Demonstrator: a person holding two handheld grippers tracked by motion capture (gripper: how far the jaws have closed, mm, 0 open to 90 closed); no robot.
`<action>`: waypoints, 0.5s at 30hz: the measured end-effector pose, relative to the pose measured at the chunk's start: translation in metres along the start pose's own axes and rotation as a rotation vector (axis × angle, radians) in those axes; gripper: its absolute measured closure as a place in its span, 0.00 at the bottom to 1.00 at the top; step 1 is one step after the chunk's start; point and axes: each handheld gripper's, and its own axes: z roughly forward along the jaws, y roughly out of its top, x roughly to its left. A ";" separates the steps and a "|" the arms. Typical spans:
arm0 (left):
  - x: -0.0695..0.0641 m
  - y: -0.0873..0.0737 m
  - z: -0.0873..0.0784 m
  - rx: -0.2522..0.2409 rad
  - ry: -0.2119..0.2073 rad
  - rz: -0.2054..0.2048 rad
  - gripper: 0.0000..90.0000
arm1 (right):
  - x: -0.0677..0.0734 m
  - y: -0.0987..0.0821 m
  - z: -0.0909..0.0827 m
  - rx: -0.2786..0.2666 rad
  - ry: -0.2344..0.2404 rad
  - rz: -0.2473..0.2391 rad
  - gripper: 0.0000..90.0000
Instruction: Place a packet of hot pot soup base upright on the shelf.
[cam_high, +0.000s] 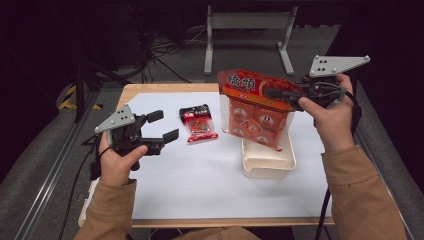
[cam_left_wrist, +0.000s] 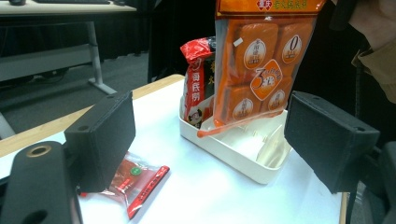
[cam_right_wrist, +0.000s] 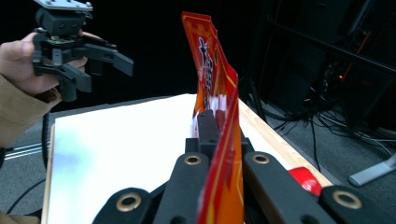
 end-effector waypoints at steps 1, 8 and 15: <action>0.001 0.000 0.000 0.001 0.002 -0.001 0.19 | -0.001 -0.001 -0.001 -0.001 -0.005 0.002 1.00; 0.003 -0.003 0.002 0.011 0.005 -0.009 0.19 | -0.011 -0.006 -0.006 -0.005 -0.052 0.026 1.00; 0.004 -0.003 0.001 0.015 0.007 -0.014 0.19 | -0.019 -0.013 -0.011 -0.016 -0.091 0.069 1.00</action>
